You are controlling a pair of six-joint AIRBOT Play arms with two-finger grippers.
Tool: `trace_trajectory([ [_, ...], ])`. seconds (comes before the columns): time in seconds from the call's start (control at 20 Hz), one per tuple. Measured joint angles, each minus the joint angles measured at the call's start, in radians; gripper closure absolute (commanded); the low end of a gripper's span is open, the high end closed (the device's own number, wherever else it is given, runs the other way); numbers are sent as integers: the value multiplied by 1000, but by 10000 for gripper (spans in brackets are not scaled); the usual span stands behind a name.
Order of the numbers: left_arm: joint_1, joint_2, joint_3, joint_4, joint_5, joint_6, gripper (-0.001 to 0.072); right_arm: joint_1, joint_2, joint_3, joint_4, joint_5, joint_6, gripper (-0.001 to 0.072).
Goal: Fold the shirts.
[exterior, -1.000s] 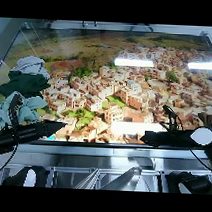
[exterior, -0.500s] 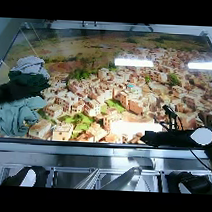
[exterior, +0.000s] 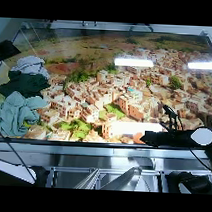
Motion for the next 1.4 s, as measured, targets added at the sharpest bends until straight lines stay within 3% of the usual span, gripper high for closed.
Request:
trace_trajectory([
  [0.1,0,-122,61,31,9,-4,361,0,0,0,0,0,0,695],
  [0.15,0,-164,66,46,34,-4,140,0,0,0,0,0,0,695],
  [0.2,0,-190,63,57,60,-2,-13,0,0,0,0,0,0,695],
  [0.35,0,-233,57,76,128,17,-13,0,0,0,0,0,0,695],
  [0.4,0,-241,61,80,144,21,25,0,0,0,0,0,0,695],
  [0.45,0,-246,66,82,153,24,129,0,0,0,0,-1,0,695],
  [0.5,0,-249,71,85,164,27,297,0,0,0,1,-2,0,695],
  [0.55,0,-252,73,88,169,28,596,0,0,0,1,-2,0,695],
  [0.6,0,-254,74,89,170,30,686,0,0,0,3,-3,0,695],
  [0.85,-9,-230,78,5,101,34,688,0,0,0,3,-10,-1,695],
  [1.25,-113,76,80,-642,-62,63,689,0,0,0,3,-11,-4,695],
  [1.4,-217,178,80,-711,-166,47,690,0,0,0,3,-11,-4,695],
])
